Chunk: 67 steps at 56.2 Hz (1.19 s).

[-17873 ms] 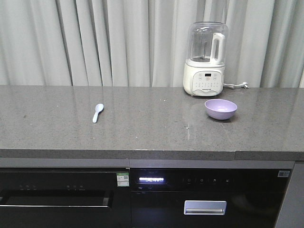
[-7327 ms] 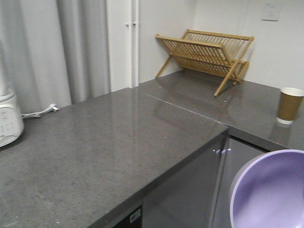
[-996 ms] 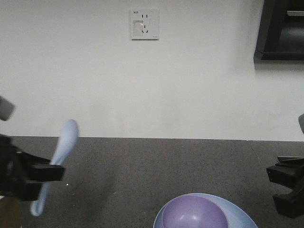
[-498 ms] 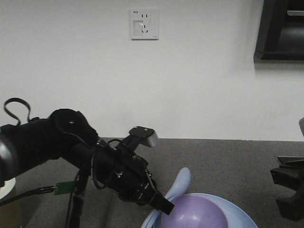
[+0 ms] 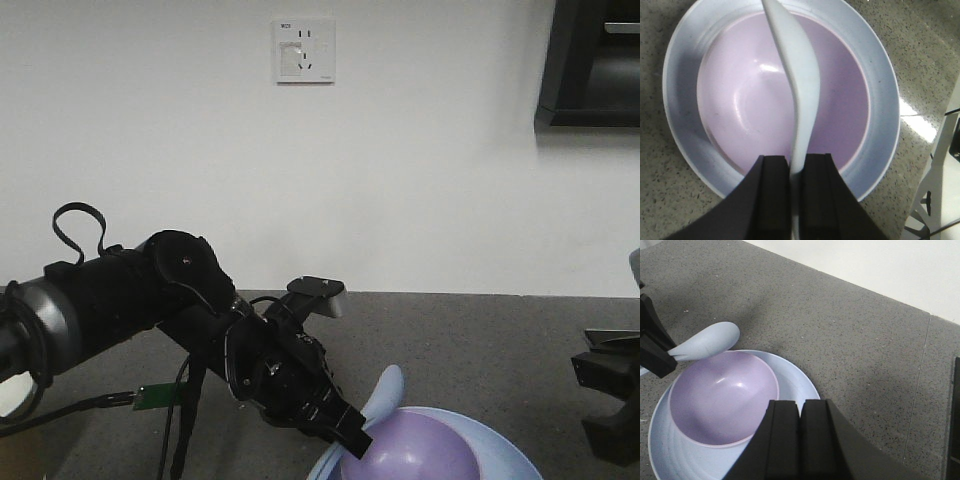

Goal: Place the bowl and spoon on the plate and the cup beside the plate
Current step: 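Move the left gripper over the bowl and release the spoon into it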

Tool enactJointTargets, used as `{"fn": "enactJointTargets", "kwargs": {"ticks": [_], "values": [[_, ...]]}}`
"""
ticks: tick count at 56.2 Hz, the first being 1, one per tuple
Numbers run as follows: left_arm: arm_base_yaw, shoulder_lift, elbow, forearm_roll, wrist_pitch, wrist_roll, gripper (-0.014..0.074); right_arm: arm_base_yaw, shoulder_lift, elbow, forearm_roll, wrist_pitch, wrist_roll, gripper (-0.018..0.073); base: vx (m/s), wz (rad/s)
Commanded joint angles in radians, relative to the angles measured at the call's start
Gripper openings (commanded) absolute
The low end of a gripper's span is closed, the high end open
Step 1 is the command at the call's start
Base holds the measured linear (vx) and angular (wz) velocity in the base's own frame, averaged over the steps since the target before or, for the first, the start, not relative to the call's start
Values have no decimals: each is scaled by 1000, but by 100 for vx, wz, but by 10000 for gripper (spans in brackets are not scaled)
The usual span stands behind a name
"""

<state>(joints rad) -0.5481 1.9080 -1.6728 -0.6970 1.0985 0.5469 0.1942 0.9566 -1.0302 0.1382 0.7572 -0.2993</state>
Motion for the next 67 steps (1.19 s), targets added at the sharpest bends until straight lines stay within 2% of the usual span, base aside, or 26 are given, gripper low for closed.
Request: {"fn": "enactJointTargets", "kwargs": {"ticks": [1,11,28,35,40,44,49,60,64,67], "values": [[-7,-41,-35,-55,-36,-10,38,-3,-15,-29,-2,-81,-2,-9,0,0],[-7,-32,-35,-56,-27,-10,160,-3,-15,-29,-2,-81,-2,-9,0,0],[-7,-32,-35,-81,-24,-10,468,-3,-15,-29,-2,-82,-2,-9,0,0],[-5,-36,-43,-78,-22,-6,520,-3,-15,-29,-2,-82,-2,-9,0,0],[-5,-53,-75,-33,-6,-6,524,-3,-15,-29,-2,-82,-2,-9,0,0],[-5,-78,-119,54,18,-12,524,-3,-15,-29,-2,-82,-2,-9,0,0],[-5,-124,-176,228,76,-90,524,-3,-15,-29,-2,-82,-2,-9,0,0],[-5,-241,-208,715,156,-308,524,-3,-15,-29,-2,-82,-2,-9,0,0],[-4,-277,-208,835,156,-370,524,-3,-15,-29,-2,-82,-2,-9,0,0],[7,-301,-206,877,156,-400,524,-3,-15,-29,-2,-82,-2,-9,0,0]]}}
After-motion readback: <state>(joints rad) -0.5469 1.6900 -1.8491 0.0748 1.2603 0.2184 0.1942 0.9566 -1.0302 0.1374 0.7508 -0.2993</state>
